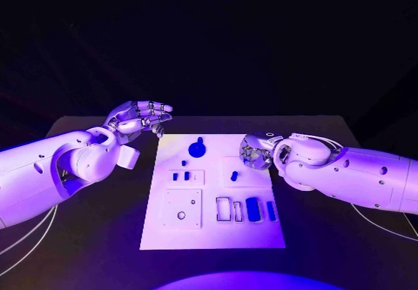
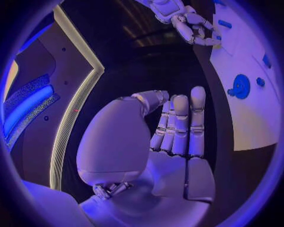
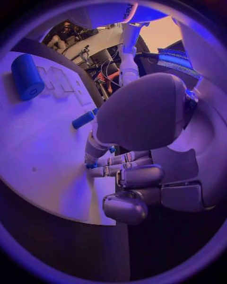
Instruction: Assemble the parts on the task board
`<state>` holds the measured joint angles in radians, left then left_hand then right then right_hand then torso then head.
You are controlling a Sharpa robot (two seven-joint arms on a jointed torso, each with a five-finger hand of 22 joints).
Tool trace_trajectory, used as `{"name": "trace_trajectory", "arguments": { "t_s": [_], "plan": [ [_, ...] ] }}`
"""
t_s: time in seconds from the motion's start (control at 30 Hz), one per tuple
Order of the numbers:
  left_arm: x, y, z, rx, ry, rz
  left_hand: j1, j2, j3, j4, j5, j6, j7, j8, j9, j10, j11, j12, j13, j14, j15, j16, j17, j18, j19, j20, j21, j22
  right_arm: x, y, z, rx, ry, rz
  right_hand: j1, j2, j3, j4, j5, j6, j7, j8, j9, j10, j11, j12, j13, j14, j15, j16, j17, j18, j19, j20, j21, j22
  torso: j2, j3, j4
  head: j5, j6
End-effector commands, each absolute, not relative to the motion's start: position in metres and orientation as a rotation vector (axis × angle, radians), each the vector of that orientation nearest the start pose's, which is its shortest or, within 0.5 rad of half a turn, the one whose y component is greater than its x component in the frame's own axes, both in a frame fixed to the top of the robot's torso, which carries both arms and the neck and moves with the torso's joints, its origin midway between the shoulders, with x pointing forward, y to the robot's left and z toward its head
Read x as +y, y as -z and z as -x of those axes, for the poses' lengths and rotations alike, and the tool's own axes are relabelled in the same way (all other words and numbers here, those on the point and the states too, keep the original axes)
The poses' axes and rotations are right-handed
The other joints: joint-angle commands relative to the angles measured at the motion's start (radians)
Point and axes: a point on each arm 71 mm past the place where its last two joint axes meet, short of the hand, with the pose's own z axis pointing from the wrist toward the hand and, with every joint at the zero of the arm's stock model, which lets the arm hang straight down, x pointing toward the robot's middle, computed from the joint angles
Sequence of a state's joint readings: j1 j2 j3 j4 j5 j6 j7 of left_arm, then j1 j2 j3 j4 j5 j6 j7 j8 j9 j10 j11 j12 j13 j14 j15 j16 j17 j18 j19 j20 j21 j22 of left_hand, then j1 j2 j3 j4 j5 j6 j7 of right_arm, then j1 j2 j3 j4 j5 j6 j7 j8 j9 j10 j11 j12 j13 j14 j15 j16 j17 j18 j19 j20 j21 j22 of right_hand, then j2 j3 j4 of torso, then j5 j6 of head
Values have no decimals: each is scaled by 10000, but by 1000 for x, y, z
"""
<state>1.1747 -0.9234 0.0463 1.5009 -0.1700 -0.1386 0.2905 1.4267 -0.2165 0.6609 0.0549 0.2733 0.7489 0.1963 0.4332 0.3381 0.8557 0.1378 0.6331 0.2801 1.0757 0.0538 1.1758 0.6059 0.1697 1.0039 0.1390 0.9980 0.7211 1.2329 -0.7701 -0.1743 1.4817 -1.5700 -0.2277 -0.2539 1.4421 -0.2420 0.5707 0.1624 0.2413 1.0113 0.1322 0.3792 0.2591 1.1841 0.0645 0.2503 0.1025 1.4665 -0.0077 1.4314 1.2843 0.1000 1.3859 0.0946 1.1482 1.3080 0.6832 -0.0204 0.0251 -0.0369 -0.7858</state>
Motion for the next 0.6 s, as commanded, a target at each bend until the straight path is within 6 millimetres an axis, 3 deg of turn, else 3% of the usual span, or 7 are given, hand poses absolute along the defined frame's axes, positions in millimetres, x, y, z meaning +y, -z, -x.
{"name": "trace_trajectory", "arguments": {
  "t_s": [0.03, 0.4, 0.43, 0.6],
  "plan": [
    [242, 161, -493, 15500, 15642, 9211, -10, 60, 2, -54, 56, -80, 220, 26, -16, -54, 13, 61, -14, 44, 10, 42, -2, 161, -38, 42, 61, 15, -179, 243, -472, 19114, -4025, 3659, -161, 17, 32, -53, -33, 72, -17, -20, 24, 51, -5, -120, -40, 480, -54, 42, -24, -99, 6, -52, 9, 149, 0, 6, -3, 37, -1],
    [241, 161, -492, 15615, 15608, 9066, -12, 62, 0, -62, 53, -85, 222, 42, -17, -54, 14, 81, -13, 53, 12, 59, 5, 162, -35, 46, 72, 21, -177, 240, -471, 18482, -3776, 3704, -220, 123, 285, -345, -22, 204, -17, 13, 137, 194, -1, -420, -120, 470, -51, 41, -58, -97, -8, -45, 2, 191, -1, 4, -2, 42, -12],
    [241, 161, -492, 15614, 15603, 9064, -12, 62, 0, -62, 53, -85, 222, 42, -17, -54, 14, 81, -13, 53, 12, 59, 5, 162, -35, 46, 72, 21, -177, 240, -471, 18364, -3804, 3652, -124, 264, 485, -529, -7, 276, -26, 55, 196, 339, -28, -457, -117, 484, -83, 71, -14, -117, 49, -71, 126, 279, -4, 4, -6, 30, -10],
    [241, 161, -492, 15603, 15585, 9060, -24, 56, -6, -64, 48, -93, 226, 53, -18, -59, 17, 94, -13, 57, 15, 71, 8, 161, -34, 49, 78, 24, -176, 236, -471, 17874, -3981, 3424, -249, 450, 845, -781, 4, 311, -53, 97, 329, 576, -63, -595, -126, 516, -112, 148, 97, -171, 169, -103, 408, 482, -4, 2, -5, 14, -18]
  ]
}}
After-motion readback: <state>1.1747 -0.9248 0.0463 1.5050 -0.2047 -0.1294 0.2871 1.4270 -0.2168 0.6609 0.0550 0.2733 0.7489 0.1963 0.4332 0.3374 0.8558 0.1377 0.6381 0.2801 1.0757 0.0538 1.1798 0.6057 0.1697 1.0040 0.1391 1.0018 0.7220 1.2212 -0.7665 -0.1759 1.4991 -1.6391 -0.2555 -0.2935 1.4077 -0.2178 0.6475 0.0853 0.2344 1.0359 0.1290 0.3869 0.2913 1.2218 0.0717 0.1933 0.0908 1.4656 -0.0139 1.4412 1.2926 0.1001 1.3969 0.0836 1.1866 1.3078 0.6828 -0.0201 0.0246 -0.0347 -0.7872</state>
